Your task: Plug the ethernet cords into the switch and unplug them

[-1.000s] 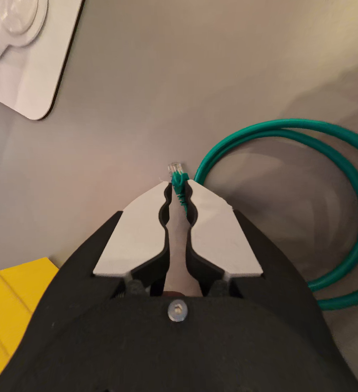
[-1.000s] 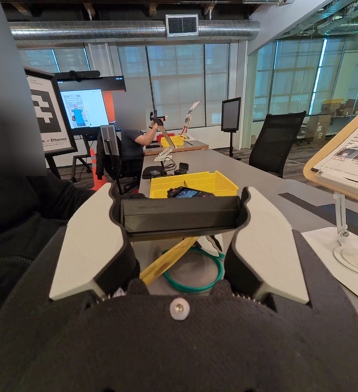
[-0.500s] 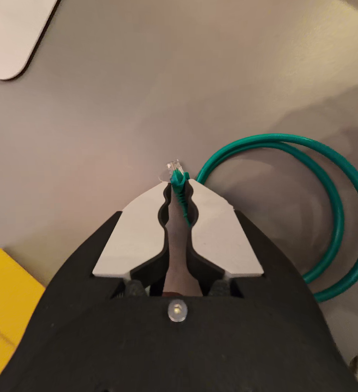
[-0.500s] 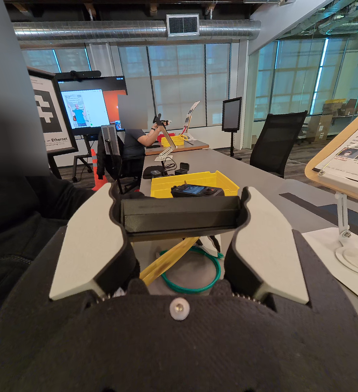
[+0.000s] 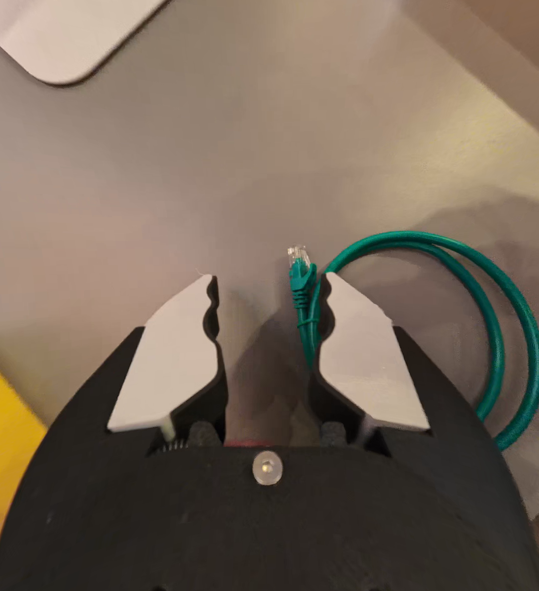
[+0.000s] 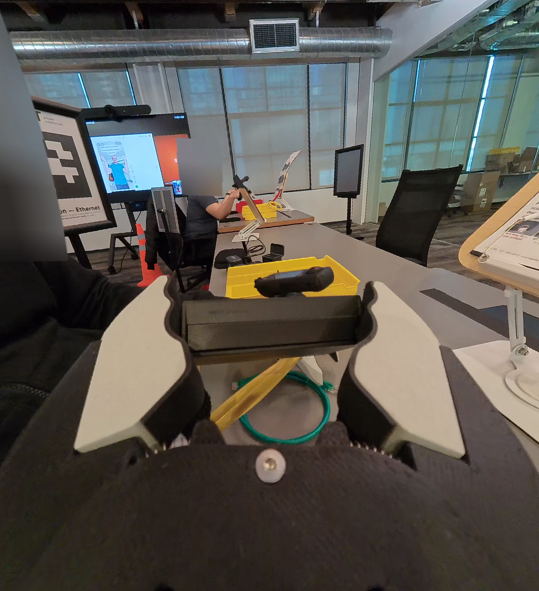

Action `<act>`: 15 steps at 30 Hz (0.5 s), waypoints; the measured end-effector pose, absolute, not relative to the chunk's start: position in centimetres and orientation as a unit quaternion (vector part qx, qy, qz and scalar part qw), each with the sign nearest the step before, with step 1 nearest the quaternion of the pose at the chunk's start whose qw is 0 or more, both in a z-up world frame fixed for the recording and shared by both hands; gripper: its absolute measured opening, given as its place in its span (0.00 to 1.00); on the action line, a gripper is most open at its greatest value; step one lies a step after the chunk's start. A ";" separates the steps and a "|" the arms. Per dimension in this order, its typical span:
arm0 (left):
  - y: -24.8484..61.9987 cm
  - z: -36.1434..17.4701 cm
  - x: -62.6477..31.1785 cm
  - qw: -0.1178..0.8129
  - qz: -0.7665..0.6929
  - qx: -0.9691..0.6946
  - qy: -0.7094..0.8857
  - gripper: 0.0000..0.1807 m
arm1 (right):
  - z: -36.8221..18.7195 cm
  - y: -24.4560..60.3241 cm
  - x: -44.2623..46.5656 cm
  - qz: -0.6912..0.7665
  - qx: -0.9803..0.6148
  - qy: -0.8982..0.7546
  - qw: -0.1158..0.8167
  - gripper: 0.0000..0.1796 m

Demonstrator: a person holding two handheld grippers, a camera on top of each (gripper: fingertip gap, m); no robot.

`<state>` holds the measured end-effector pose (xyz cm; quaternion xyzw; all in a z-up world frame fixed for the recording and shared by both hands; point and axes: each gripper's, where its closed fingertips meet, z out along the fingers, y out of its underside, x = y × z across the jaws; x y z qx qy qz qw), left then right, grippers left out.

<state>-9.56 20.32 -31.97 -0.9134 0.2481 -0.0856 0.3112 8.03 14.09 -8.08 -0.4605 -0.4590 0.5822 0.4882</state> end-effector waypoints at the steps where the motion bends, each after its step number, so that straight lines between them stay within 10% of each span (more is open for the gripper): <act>1: 20.1 -31.3 -9.6 0.320 -0.075 -0.910 0.252 0.33 | -8.1 14.1 8.1 0.583 -0.461 -0.458 0.488 0.60; 15: 8.5 -30.8 -8.4 0.167 0.116 -0.647 0.735 0.26 | -7.9 14.0 8.3 0.588 -0.454 -0.456 0.490 0.60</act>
